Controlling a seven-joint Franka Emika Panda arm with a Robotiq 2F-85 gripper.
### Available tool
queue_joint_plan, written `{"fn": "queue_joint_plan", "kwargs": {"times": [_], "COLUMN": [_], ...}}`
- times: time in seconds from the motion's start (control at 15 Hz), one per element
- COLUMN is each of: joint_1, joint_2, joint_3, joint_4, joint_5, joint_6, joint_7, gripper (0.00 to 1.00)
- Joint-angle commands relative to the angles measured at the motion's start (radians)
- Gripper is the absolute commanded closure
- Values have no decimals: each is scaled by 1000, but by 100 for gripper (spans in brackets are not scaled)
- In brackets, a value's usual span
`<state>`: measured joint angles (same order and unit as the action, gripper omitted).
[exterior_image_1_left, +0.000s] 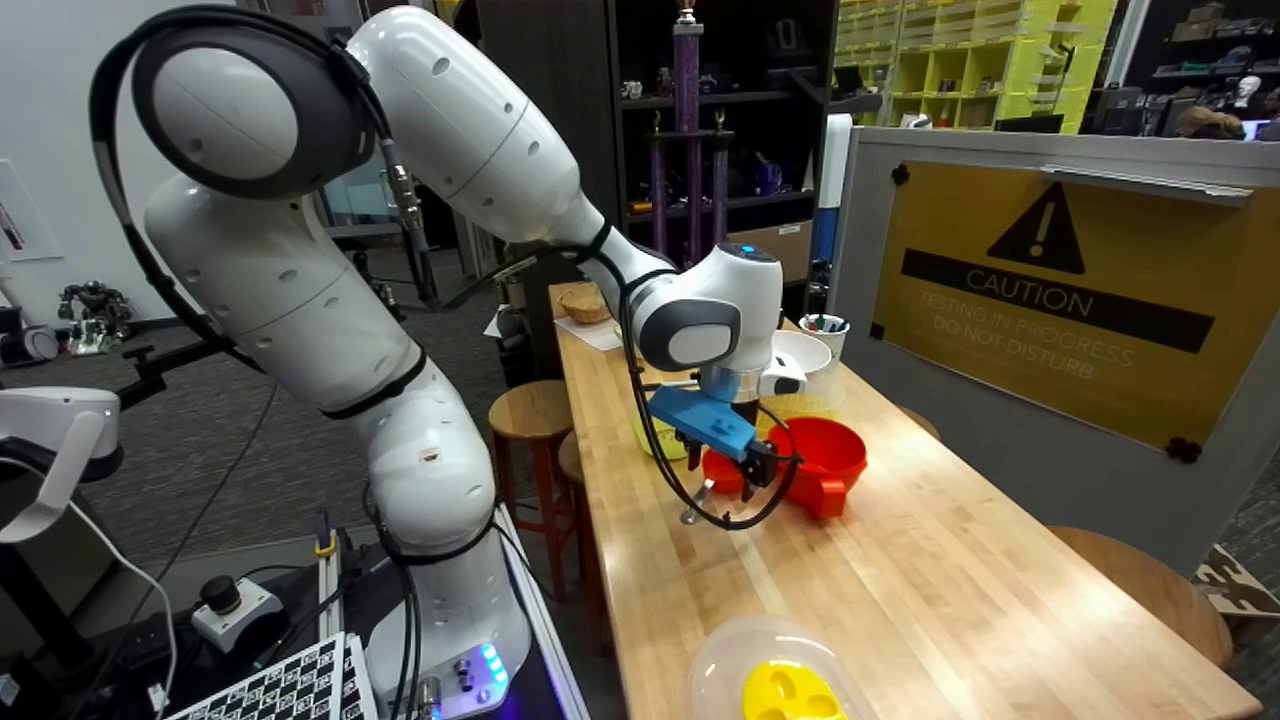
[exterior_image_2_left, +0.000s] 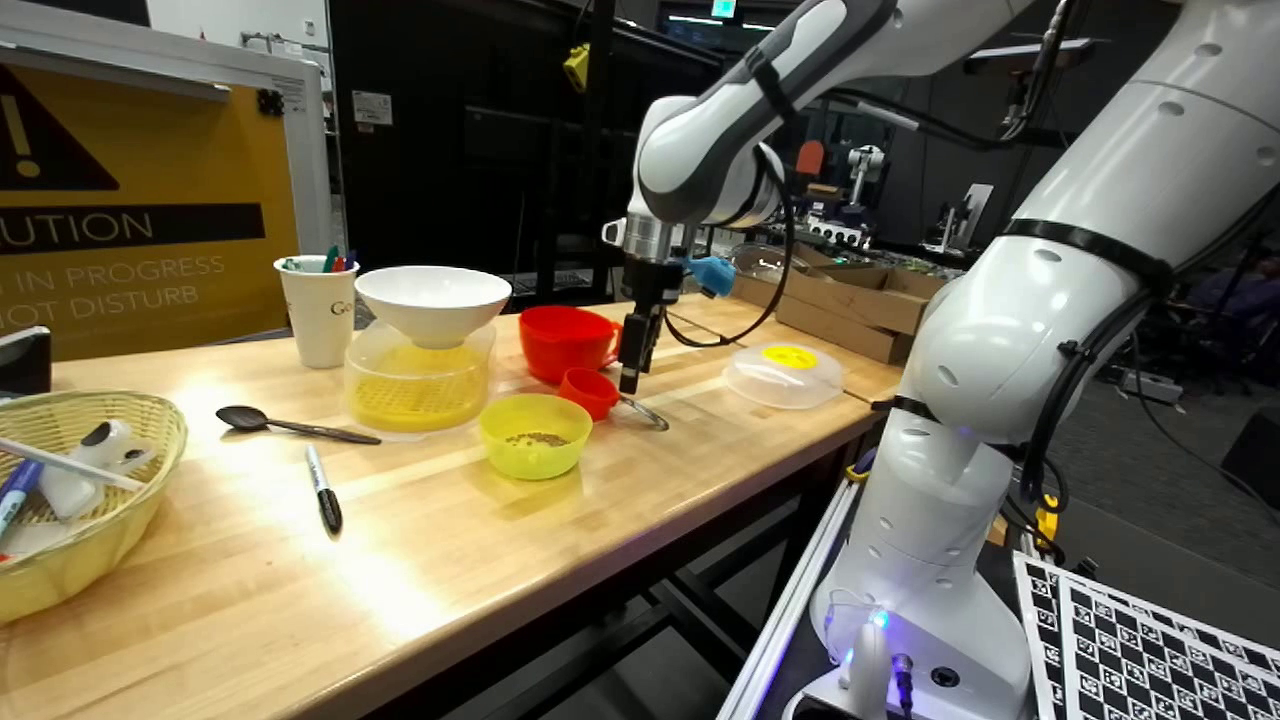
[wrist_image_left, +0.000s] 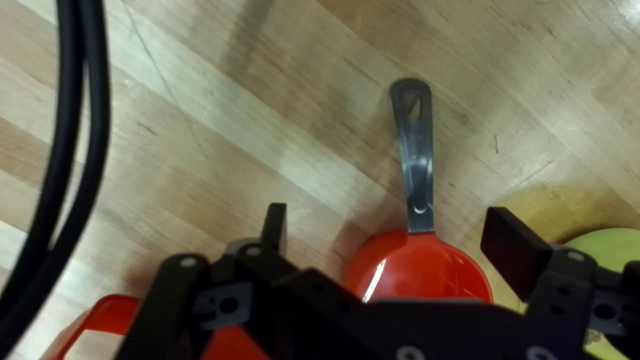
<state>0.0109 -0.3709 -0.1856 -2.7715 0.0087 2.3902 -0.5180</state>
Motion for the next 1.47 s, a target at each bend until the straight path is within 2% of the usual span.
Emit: {"fn": "queue_joint_plan", "kwargs": {"times": [0.0, 0.6, 1.0, 1.07, 1.4], "joint_1": [-8, -4, -13, -1, -1], "joint_2": [-11, -20, -29, -1, -1], "joint_3": [0, 4, 38, 19, 28], "joint_4": [-4, -4, -10, 1, 1], "joint_5": [-28, -56, -85, -53, -63], "joint_6": [-6, -10, -10, 0, -1], "joint_7": [-26, -35, 30, 1, 14], "gripper": [0, 0, 0, 0, 0]}}
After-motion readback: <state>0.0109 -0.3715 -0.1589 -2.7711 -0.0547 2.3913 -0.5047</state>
